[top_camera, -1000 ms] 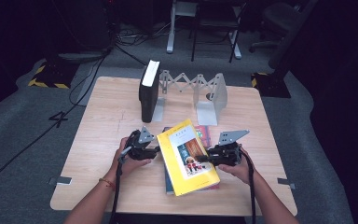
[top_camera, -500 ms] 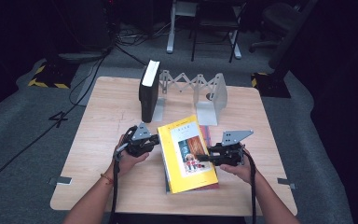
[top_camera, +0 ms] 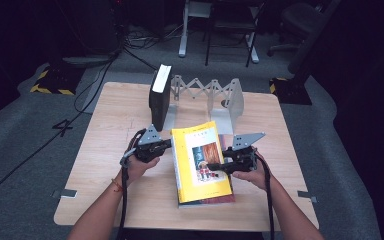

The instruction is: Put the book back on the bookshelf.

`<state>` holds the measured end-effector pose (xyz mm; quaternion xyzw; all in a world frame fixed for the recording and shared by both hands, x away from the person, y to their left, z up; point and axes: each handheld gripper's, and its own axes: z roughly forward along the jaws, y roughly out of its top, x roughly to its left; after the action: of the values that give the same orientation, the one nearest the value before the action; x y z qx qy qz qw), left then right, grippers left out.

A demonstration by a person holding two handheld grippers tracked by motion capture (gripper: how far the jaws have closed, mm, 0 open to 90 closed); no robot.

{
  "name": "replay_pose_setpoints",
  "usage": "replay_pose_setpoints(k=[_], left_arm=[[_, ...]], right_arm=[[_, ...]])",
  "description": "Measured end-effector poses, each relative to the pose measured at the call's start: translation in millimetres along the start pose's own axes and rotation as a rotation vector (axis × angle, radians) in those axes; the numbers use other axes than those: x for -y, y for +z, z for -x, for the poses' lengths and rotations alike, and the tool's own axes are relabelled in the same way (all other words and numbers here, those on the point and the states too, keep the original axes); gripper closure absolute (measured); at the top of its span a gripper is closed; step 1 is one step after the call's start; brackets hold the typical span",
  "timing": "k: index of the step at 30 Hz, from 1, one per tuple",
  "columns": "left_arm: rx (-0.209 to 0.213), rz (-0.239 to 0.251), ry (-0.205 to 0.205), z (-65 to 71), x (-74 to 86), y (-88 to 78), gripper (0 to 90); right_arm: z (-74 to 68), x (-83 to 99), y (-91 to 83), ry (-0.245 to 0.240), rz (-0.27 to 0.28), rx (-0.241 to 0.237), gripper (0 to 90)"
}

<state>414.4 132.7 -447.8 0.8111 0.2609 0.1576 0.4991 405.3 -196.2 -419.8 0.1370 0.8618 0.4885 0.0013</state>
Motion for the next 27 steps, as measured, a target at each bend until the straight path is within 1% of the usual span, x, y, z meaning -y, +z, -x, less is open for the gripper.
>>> replay_pose_setpoints(k=[1,2,3,5,8,9,10,11,12,14,15,16,18,20,23,25,26,27], left_arm=[[0.001,0.002,0.006,-0.9,-2.3,-0.5,89.7],[0.001,0.002,0.006,-0.9,-2.3,-0.5,89.7],[0.005,0.004,0.006,-1.5,-3.6,-0.7,89.7],[0.005,0.0,0.009,-1.5,-9.1,-1.3,89.7],[0.008,0.001,0.023,-1.2,-20.4,-2.6,89.8],[0.008,0.001,0.023,-1.2,-20.4,-2.6,89.8],[0.006,0.013,0.032,-1.2,-30.2,-4.7,89.8],[0.008,0.016,0.037,-1.2,-35.2,-6.1,89.8],[0.007,0.022,0.052,-1.3,-40.1,-7.7,89.8],[0.013,0.03,0.057,-0.7,-48.2,-10.3,89.8],[0.013,0.03,0.057,-0.7,-48.2,-10.3,89.8],[0.01,0.031,0.067,0.4,-53.4,-11.8,89.8],[0.009,0.031,0.07,0.7,-55.1,-12.1,89.8],[0.015,0.032,0.078,1.1,-56.7,-12.2,89.8],[0.025,0.041,0.078,3.2,-58.2,-11.6,89.8],[0.035,0.045,0.088,4.7,-59.6,-11.1,89.8],[0.04,0.047,0.092,6.1,-60.5,-10.6,89.9],[0.039,0.048,0.096,7.1,-61.3,-10.0,89.9]], right_arm=[[-0.2,0.2,-0.3,-0.004,0.006,0.003,65.4],[-0.2,0.2,-0.3,-0.004,0.006,0.003,65.4],[-0.3,0.5,-0.9,-0.015,0.01,0.008,68.4],[-2.1,1.2,-1.9,-0.026,0.013,0.026,71.9],[-3.4,1.8,-3.9,-0.043,0.022,0.046,74.2],[-3.4,1.8,-3.9,-0.043,0.022,0.046,74.2],[-4.7,1.7,-7.3,-0.065,0.047,0.071,76.4],[-5.6,1.5,-8.7,-0.073,0.058,0.085,77.6],[-6.4,1.2,-10.8,-0.078,0.073,0.099,78.8],[-8.0,0.4,-14.6,-0.089,0.101,0.135,80.4],[-8.4,0.1,-16.3,-0.095,0.111,0.148,80.7],[-8.8,0.0,-17.5,-0.097,0.121,0.155,80.7],[-9.9,0.0,-19.1,-0.107,0.129,0.167,80.5],[-10.4,0.2,-19.7,-0.112,0.131,0.166,79.7],[-9.5,-0.1,-21.9,-0.104,0.147,0.161,71.2],[-9.4,-2.7,-21.1,-0.098,0.138,0.151,62.3],[-9.7,-4.0,-20.0,-0.1,0.133,0.147,60.0],[-10.4,-5.6,-19.0,-0.103,0.126,0.147,60.2]])
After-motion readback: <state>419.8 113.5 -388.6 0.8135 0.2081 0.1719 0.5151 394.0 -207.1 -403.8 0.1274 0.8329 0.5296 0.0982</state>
